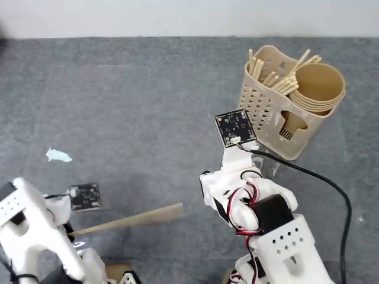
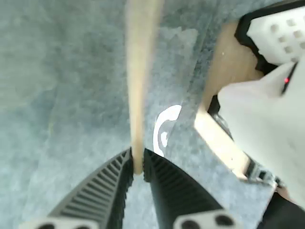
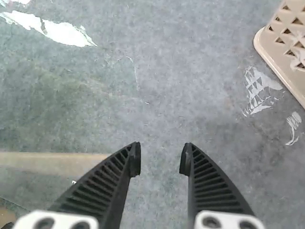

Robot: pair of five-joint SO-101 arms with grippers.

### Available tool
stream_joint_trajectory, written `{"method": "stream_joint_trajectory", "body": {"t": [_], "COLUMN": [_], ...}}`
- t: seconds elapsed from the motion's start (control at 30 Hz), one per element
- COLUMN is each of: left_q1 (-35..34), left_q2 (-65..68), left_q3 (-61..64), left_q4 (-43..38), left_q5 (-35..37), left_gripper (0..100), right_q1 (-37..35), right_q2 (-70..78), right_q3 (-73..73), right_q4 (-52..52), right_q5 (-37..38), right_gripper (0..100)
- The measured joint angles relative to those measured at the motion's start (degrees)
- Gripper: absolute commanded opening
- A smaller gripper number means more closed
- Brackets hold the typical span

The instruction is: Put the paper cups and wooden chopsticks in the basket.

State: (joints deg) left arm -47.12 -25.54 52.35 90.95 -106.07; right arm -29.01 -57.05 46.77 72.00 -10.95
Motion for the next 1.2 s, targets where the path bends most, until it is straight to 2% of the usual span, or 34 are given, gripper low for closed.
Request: {"method": "stream_joint_trajectory", "body": {"t": [0.27, 0.43, 0.6, 0.77, 0.87, 1.0, 1.2], "left_q1": [0.0, 2.9, 9.6, 17.1, 21.3, 23.9, 24.2], "left_q2": [0.0, 0.0, 0.0, 0.0, 0.0, 0.0, 0.0], "left_q3": [-2.2, -2.2, -2.2, -2.2, -2.2, -2.2, -4.5], "left_q4": [1.7, 1.7, -3.7, -11.7, -14.4, -17.1, -19.6], "left_q5": [0.0, 2.3, 13.6, 30.7, 38.2, 45.9, 52.4], "left_gripper": [1, 1, 2, 2, 8, 20, 21], "right_q1": [-0.1, -0.1, -2.4, -4.6, -5.3, -5.3, -5.3], "right_q2": [0.0, 0.0, 0.0, -0.1, -0.1, -0.1, -0.1], "right_q3": [0.0, 0.0, 0.0, 0.0, 0.0, 0.0, 0.0], "right_q4": [0.0, 0.0, 0.0, 0.0, 0.0, 0.0, -2.9], "right_q5": [0.0, 0.0, 3.8, 5.5, 5.7, 7.8, 10.0], "right_gripper": [15.1, 15.1, 15.1, 15.3, 15.4, 15.4, 15.4]}}
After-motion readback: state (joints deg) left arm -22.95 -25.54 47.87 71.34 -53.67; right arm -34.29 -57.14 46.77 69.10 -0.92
